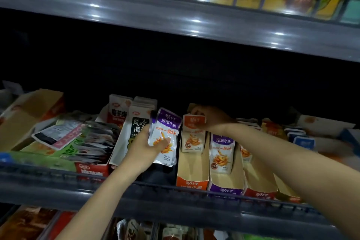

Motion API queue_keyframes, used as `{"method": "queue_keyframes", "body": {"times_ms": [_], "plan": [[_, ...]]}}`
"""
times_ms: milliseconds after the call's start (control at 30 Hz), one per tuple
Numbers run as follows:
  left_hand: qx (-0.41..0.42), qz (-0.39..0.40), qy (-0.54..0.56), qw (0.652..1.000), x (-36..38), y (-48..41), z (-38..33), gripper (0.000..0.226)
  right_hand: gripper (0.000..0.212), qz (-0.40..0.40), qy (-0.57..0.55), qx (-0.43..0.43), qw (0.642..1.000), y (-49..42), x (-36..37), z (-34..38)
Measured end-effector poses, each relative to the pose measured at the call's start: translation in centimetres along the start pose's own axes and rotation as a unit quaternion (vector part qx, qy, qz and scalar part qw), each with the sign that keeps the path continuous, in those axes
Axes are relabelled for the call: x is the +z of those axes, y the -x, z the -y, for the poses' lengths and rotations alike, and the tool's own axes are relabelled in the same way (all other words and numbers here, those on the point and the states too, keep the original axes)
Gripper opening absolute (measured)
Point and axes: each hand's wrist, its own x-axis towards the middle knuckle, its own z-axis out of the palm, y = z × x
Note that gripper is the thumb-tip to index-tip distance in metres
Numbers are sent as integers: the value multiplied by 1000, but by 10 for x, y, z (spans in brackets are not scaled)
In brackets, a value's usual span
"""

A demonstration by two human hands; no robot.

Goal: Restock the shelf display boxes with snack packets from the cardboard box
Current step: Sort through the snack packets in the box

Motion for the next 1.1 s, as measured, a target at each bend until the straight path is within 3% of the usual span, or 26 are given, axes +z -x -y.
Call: {"method": "queue_keyframes", "body": {"times_ms": [533, 600, 667, 767, 900, 1100], "plan": [[4, 17, 27, 999, 5, 13, -1, 21, 59, -38, 64, -20, 997, -4, 22, -16], [6, 9, 29, 1000, 6, 14, -1, 25, 48, -67, 2, -25, 997, 1, 17, -10], [11, 1, 34, 999, 8, 16, -3, 26, 32, -114, -155, -20, 981, 14, 8, 8], [23, 4, 61, 998, 13, 19, -10, 27, 24, -89, -335, 10, 938, 38, -6, 29], [28, 62, 103, 992, 26, 30, -28, 28, 34, -39, -358, -17, 933, 67, -14, 35], [-24, 128, 125, 984, 46, 44, -43, 25, 34, -77, -412, 0, 908, 97, -40, 19]]}}
